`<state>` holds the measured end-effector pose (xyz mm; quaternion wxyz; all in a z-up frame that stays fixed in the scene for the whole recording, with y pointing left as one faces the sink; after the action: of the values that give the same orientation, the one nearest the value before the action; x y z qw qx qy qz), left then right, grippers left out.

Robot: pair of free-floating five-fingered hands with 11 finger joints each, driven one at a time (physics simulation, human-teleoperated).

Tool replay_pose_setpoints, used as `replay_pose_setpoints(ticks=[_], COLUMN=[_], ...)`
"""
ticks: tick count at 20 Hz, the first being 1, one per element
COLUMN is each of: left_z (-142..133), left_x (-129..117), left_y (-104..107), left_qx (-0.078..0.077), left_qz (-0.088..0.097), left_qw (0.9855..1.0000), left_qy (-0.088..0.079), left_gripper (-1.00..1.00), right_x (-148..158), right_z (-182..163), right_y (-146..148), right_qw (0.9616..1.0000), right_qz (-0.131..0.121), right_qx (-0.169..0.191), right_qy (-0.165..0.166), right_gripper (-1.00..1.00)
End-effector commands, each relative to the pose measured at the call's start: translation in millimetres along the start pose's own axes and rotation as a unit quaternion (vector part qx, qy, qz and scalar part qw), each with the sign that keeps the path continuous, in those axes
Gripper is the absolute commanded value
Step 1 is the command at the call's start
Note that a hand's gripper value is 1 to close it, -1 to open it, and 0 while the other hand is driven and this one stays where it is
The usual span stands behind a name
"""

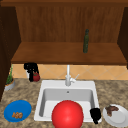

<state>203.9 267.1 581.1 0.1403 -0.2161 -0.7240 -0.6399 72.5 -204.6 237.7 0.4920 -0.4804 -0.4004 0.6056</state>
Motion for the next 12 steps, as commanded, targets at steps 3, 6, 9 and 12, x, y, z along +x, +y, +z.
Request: replay_pose_setpoints(ticks=[3,6,9,12], left_z=[29.8,44.4,60.3,77.3], left_x=[-31.6,-33.4,-37.0,-41.7], left_y=[-32.6,-47.5,-62.4,-76.6], left_qx=[0.003,0.0,-0.002,0.0], left_qz=[0.011,0.029,0.039,0.041], left_qw=[0.9999,0.9995,0.9991,0.999], left_qy=[0.002,0.014,0.018,0.019], left_gripper=[1.0,1.0,1.0,1.0], right_x=[0.0,0.0,0.0,0.0], right_z=[0.0,0.0,0.0,0.0], right_y=[0.0,0.0,0.0,0.0], right_qw=[1.0,1.0,1.0,1.0], right_qz=[0.0,0.0,0.0,0.0], right_qx=[0.0,0.0,0.0,0.0], right_qy=[0.0,0.0,0.0,0.0], right_gripper=[0.0,0.0,0.0,0.0])
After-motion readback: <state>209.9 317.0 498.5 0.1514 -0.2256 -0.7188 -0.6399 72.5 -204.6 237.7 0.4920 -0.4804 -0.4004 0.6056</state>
